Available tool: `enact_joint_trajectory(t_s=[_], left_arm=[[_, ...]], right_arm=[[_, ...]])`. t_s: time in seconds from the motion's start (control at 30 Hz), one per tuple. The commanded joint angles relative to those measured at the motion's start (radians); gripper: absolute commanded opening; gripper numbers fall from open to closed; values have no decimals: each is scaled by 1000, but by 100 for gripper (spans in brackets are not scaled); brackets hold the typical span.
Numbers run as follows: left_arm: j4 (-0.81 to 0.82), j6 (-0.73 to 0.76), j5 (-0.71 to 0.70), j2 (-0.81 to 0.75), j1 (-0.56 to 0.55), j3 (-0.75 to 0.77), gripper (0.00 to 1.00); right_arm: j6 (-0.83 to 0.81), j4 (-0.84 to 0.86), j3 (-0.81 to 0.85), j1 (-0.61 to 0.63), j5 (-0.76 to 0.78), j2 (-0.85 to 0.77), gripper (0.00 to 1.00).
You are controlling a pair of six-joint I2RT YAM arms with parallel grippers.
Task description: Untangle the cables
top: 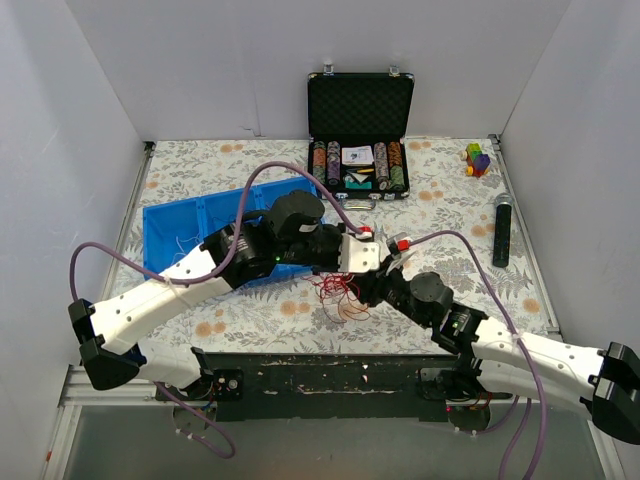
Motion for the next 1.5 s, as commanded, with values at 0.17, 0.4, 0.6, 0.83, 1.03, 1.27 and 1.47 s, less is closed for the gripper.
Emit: enact_joint_trajectory(t_s=[0.17, 0.4, 0.6, 0.83, 1.03, 1.27, 1.47], left_arm=[[-38, 16, 5, 14, -5, 212, 0], [-84, 66, -29, 19, -5, 351, 0], [-107, 95, -56, 13, -3, 412, 0], [-133, 125, -56, -38, 5, 319, 0], [-134, 132, -56, -55, 5, 266, 0], [-134, 117, -36, -67, 5, 213, 0], [-134, 111, -27, -52, 5, 231, 0]], right_arm=[[20, 95, -20, -2, 2, 20, 1], [72, 30, -100, -2, 52, 26, 1], [122, -56, -162, -2, 104, 18, 1], [116, -183, -150, -2, 167, -169, 1], [23, -269, -38, -2, 166, -302, 36], [-69, -261, 105, -2, 135, -266, 44], [-131, -149, 117, -2, 66, -189, 44]])
